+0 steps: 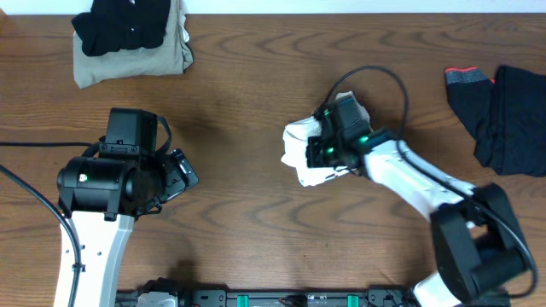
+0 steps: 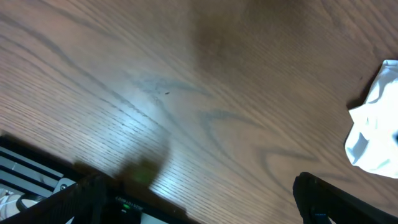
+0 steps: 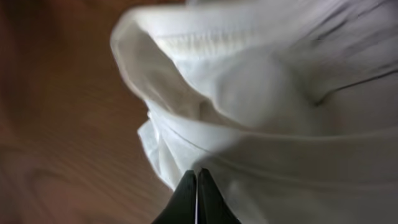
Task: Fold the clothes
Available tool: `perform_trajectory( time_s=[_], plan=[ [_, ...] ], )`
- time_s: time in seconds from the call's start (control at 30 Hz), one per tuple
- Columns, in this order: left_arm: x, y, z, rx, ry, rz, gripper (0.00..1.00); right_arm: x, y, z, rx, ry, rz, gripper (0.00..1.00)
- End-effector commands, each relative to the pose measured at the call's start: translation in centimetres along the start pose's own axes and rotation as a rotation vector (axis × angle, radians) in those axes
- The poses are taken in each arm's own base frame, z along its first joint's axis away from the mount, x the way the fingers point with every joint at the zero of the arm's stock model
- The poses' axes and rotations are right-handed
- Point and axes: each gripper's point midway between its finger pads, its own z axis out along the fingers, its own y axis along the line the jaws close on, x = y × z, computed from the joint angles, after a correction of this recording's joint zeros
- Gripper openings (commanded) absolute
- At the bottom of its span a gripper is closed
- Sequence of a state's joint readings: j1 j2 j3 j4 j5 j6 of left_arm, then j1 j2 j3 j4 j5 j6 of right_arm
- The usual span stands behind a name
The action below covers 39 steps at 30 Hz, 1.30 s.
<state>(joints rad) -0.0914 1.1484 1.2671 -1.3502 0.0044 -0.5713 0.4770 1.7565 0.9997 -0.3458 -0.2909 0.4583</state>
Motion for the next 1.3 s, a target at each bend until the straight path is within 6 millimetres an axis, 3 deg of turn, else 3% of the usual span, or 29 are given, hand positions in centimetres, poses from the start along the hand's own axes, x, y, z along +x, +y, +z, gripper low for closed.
perform_trajectory(
  time_s=[0.0, 0.17, 0.3, 0.47, 0.57, 0.67, 0.8, 0.9, 1.07, 1.27],
  plan=[
    [0.1, 0.0, 0.1, 0.004, 0.01, 0.011, 0.98, 0.9, -1.0, 2.3, 0.057, 0.016, 0.019, 0.03],
    [0.1, 0.0, 0.1, 0.003, 0.01, 0.011, 0.98, 1.3, -1.7, 5.7, 0.056, 0.027, 0.011, 0.01],
    [0.1, 0.0, 0.1, 0.003, 0.01, 0.011, 0.98, 1.1, -0.7, 5.5, 0.008, 0.024, -0.022, 0.01],
    [0.1, 0.0, 0.1, 0.003, 0.009, 0.011, 0.98, -0.9, 2.8, 2.3, -0.108, -0.039, -0.067, 0.01],
    [0.1, 0.0, 0.1, 0.003, 0.01, 0.011, 0.98, -2.4, 4.6, -0.9, -0.149, -0.114, -0.094, 0.02],
    [0.1, 0.0, 0.1, 0.003, 0.01, 0.011, 0.98, -4.8, 4.9, -5.1, -0.142, -0.237, -0.094, 0.05],
    [0.1, 0.0, 0.1, 0.003, 0.01, 0.011, 0.98, -7.6, 1.7, -9.8, -0.02, -0.39, -0.012, 0.08],
    [0.1, 0.0, 0.1, 0.003, 0.01, 0.011, 0.98, -8.9, -1.2, -11.1, 0.066, -0.45, 0.028, 0.08],
    [0.1, 0.0, 0.1, 0.003, 0.01, 0.011, 0.98, -9.3, -4.8, -9.1, 0.199, -0.435, 0.042, 0.06],
    [0.2, 0.1, 0.1, 0.0, 0.015, 0.011, 0.98, -8.4, -9.1, -3.7, 0.34, -0.358, 0.074, 0.02]
  ],
)
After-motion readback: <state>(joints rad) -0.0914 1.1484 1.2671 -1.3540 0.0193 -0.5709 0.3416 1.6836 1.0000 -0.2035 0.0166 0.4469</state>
